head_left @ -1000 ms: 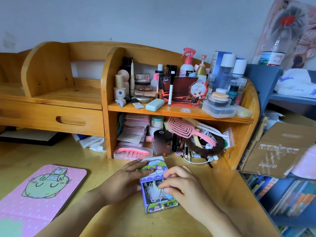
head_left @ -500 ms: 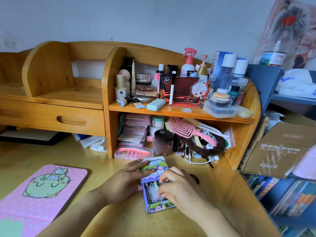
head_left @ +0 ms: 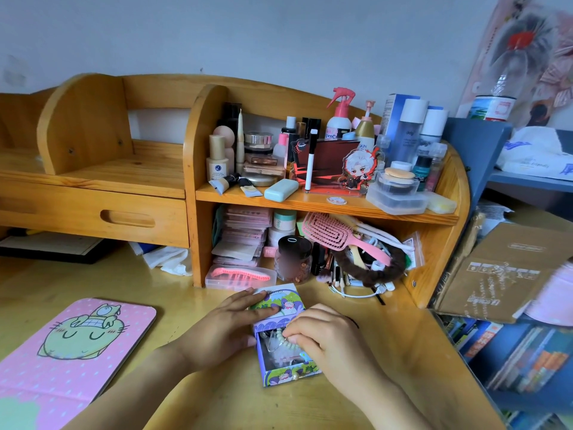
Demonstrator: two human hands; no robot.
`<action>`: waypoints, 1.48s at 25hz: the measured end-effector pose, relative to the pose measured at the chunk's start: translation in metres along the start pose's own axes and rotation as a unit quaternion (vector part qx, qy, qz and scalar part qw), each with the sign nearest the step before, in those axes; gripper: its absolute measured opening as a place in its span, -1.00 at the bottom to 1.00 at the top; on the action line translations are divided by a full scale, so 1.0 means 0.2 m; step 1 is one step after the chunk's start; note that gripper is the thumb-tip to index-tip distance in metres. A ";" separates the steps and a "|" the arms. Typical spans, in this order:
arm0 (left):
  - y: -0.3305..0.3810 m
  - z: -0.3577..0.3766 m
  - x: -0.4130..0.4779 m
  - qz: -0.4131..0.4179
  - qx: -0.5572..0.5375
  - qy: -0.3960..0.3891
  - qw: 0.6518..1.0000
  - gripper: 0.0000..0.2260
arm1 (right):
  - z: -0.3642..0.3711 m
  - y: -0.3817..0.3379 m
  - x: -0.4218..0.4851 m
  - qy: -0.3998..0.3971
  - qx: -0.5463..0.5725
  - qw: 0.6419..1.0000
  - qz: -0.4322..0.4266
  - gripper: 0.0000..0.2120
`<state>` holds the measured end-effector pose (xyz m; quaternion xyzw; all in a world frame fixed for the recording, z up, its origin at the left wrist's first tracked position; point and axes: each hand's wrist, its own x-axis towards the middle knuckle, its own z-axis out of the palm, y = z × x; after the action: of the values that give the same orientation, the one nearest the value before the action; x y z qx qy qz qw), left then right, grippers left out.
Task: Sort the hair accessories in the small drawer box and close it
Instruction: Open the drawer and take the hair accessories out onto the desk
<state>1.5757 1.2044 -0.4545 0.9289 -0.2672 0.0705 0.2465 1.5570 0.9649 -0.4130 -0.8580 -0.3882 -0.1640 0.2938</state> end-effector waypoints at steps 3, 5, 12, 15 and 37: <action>0.01 0.00 0.00 -0.001 -0.002 -0.003 1.000 -0.38 | -0.02 -0.02 0.00 0.039 0.054 0.997 0.041 -0.90; 0.01 0.00 0.00 -0.001 -0.002 -0.002 1.000 -0.37 | -0.04 -0.03 0.01 0.048 0.058 0.996 0.053 -0.87; 0.01 -0.01 0.00 -0.004 -0.002 -0.005 1.000 -0.38 | -0.06 -0.04 0.01 0.072 0.104 0.989 0.072 -0.88; 0.01 0.00 0.00 -0.002 -0.001 -0.006 1.000 -0.39 | -0.07 -0.05 0.01 0.092 0.129 0.983 0.091 -0.90; 0.00 0.01 0.00 -0.002 -0.012 0.008 1.000 -0.39 | -0.28 0.39 -0.27 0.212 0.146 0.903 0.344 -0.78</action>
<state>1.5750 1.2037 -0.4564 0.9258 -0.2639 0.0742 0.2601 1.5796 0.8583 -0.4268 -0.8305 -0.0176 -0.1719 0.5295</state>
